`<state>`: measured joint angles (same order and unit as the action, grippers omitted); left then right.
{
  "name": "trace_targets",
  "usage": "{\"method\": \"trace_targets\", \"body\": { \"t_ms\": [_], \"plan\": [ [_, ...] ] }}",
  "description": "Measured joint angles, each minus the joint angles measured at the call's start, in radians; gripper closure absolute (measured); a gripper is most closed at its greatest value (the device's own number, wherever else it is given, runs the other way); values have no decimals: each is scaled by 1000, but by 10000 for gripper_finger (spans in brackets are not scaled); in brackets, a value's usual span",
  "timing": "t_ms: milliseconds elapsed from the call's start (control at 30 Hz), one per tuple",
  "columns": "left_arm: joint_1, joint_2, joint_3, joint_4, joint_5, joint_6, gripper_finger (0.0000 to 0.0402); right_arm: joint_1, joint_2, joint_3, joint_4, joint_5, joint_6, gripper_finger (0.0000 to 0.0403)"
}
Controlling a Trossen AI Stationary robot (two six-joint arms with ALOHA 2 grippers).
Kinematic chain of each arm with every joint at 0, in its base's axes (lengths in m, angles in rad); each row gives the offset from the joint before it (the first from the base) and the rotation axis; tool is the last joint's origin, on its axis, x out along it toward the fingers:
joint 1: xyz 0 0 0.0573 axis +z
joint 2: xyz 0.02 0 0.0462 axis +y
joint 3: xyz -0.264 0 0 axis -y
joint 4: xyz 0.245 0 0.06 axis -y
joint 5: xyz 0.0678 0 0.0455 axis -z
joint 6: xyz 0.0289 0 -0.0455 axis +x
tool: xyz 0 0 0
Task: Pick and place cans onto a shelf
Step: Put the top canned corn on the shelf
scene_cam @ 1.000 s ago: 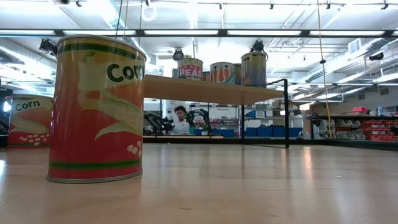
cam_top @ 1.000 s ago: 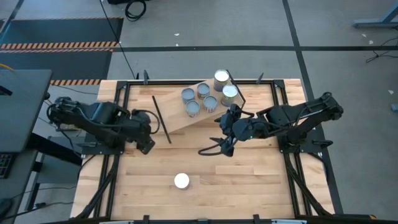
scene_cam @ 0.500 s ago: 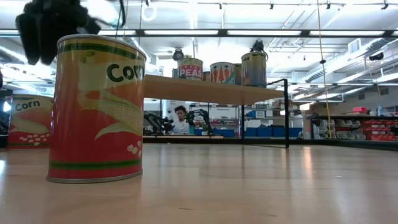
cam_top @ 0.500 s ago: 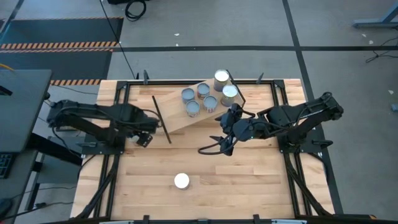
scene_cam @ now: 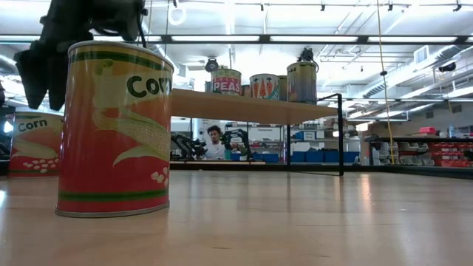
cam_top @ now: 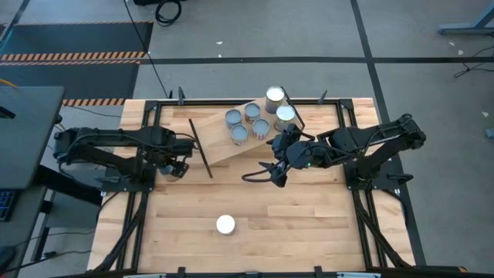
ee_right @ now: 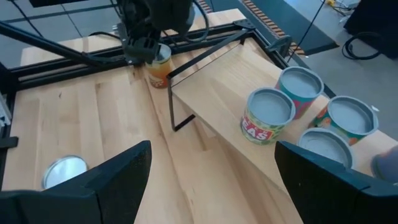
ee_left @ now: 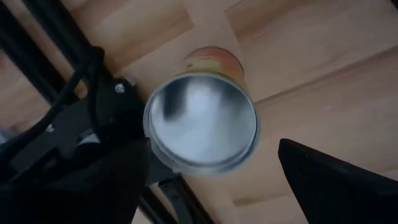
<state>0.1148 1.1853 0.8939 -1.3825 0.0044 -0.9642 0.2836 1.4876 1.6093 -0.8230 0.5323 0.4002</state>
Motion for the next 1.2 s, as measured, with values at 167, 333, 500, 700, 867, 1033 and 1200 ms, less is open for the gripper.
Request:
{"method": "trace_targets", "body": {
  "t_ms": [167,333,500,700,867,1033,1200],
  "plan": [
    [22,-3,-47,18,-11,14,44,-15,0,0,1,-8,0,54],
    [34,-3,-76,81,-38,17,44,-37,0,0,9,-51,1,54],
    [52,-3,-108,134,-44,18,44,-58,0,0,25,-88,1,54],
    [55,-2,-154,228,-45,18,44,-77,0,0,24,-125,-1,54],
    [55,-3,-159,246,-37,32,74,-89,0,0,22,-142,-11,54],
    [40,-1,-99,153,59,32,91,-100,0,0,19,-147,-37,54],
    [-13,-1,173,-5,126,58,91,-118,0,0,7,-186,-37,54]
  ]
}}
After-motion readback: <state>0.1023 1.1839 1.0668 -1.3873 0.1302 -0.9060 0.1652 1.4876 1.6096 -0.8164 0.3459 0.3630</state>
